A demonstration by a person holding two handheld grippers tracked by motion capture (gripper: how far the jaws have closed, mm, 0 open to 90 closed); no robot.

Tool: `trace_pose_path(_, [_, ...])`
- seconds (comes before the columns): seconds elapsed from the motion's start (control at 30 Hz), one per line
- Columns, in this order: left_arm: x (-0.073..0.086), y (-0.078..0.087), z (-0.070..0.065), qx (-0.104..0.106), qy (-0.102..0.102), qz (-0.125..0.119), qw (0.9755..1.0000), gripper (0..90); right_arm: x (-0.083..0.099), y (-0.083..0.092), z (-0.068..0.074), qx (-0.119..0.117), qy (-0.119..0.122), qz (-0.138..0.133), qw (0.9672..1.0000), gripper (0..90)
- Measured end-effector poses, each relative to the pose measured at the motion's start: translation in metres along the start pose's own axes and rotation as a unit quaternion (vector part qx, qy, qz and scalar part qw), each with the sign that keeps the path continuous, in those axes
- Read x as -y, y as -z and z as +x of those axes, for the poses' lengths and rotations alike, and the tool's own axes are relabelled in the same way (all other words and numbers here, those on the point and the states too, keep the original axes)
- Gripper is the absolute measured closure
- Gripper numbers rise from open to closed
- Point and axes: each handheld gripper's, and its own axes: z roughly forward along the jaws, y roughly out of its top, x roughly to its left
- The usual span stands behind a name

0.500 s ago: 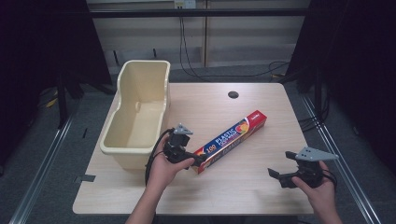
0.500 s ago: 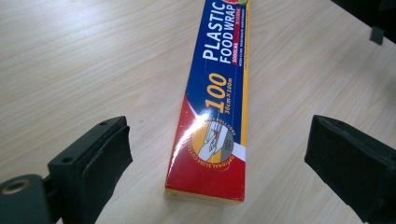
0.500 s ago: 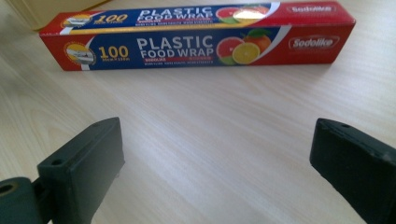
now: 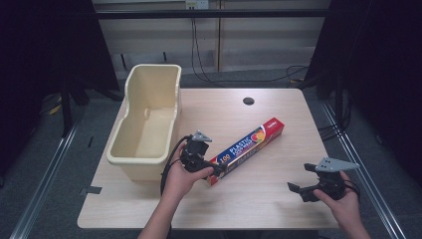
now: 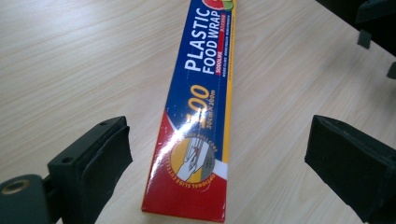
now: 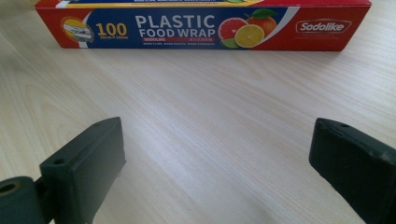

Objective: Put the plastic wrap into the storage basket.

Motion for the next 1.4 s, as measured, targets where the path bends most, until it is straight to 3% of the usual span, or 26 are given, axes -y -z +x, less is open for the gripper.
trace_pose_path(0.13, [-0.006, -0.004, -0.002, 0.013, 0.003, -0.003, 0.9999, 4.4, 0.001, -0.002, -0.002, -0.004, 0.001, 0.003, 1.0, 3.6])
trace_pose_path(0.2, [-0.011, -0.009, -0.005, 0.036, 0.005, -0.003, 0.9993, 3.4, 0.0, -0.004, -0.002, -0.004, 0.008, 0.002, 1.0, 3.8])
trace_pose_path(0.3, [-0.02, -0.015, -0.008, 0.042, 0.004, -0.001, 0.9991, 3.3, -0.001, -0.003, -0.002, -0.005, 0.008, 0.003, 1.0, 3.7])
trace_pose_path(0.4, [-0.027, -0.02, -0.011, 0.038, -0.009, -0.002, 0.9992, 3.0, 0.0, -0.003, -0.001, -0.006, 0.01, 0.005, 0.9999, 3.8])
trace_pose_path(0.53, [-0.035, -0.032, -0.009, 0.036, -0.006, 0.013, 0.9993, 3.0, 0.001, -0.003, -0.002, -0.004, 0.008, 0.006, 0.9999, 3.9])
trace_pose_path(0.73, [-0.045, -0.045, -0.007, 0.026, -0.018, 0.025, 0.9992, 4.7, 0.002, -0.002, -0.004, -0.002, 0.005, 0.007, 1.0, 4.0])
trace_pose_path(1.07, [-0.061, -0.065, -0.013, 0.021, -0.049, 0.055, 0.997, 6.7, 0.002, -0.002, -0.003, -0.002, 0.008, 0.009, 0.9999, 4.2])
trace_pose_path(1.4, [-0.073, -0.084, -0.005, 0.007, -0.043, 0.074, 0.9963, 7.9, 0.001, -0.003, -0.005, -0.003, 0.009, 0.008, 0.9999, 4.2])
